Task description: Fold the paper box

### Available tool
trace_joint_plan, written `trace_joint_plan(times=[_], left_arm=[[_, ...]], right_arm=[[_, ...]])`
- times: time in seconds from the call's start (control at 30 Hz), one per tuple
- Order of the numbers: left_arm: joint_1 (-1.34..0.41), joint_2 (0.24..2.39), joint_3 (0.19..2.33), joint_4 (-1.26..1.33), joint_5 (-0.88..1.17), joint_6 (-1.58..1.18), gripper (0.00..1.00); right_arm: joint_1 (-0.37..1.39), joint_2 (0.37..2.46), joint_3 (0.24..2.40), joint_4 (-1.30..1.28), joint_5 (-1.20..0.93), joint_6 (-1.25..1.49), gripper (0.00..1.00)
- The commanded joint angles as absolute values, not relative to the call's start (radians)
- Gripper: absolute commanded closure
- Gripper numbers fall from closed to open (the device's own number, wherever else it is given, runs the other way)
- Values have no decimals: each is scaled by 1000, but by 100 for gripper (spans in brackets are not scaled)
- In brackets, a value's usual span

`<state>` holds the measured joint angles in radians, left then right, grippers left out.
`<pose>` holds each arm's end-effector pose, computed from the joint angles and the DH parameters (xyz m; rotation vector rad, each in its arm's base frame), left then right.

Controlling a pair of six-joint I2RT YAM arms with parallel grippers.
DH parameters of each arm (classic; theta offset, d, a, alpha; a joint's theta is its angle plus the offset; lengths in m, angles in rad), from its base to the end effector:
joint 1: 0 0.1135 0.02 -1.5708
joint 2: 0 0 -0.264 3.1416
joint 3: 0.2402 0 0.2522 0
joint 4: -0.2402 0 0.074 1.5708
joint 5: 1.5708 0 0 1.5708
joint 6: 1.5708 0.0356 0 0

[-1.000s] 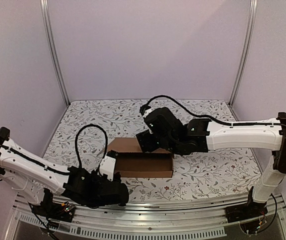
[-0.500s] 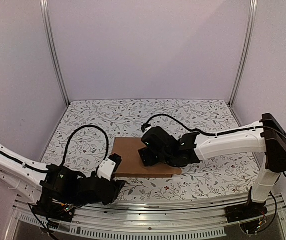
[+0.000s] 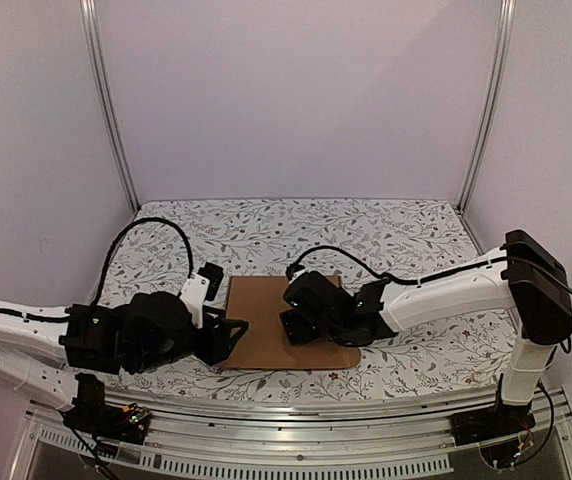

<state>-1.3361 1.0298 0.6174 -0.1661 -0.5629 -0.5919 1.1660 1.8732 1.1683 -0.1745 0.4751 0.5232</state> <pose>0.0696 -0.2092 0.2397 0.4526 2.0542 -0.5815 0.1691 0.3534 0.1711 -0.5433 2.2752 0.2529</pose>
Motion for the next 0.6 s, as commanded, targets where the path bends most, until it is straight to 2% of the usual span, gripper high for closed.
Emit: trace_joint_plan(times=[0.0, 0.17, 0.33, 0.57], left_arm=[[-1190, 1036, 591, -122, -388, -540, 45], [-1077, 1107, 610, -146, -331, -531, 40], [-1009, 1150, 611, -151, -319, -541, 30], [-895, 1217, 590, -111, -191, -553, 22]], right_arm=[[1167, 1900, 1130, -210, 448, 538, 22], [1167, 1844, 1115, -212, 446, 531, 21], [1168, 1752, 1086, -259, 471, 507, 13], [1145, 1583, 1036, -375, 513, 469, 5]])
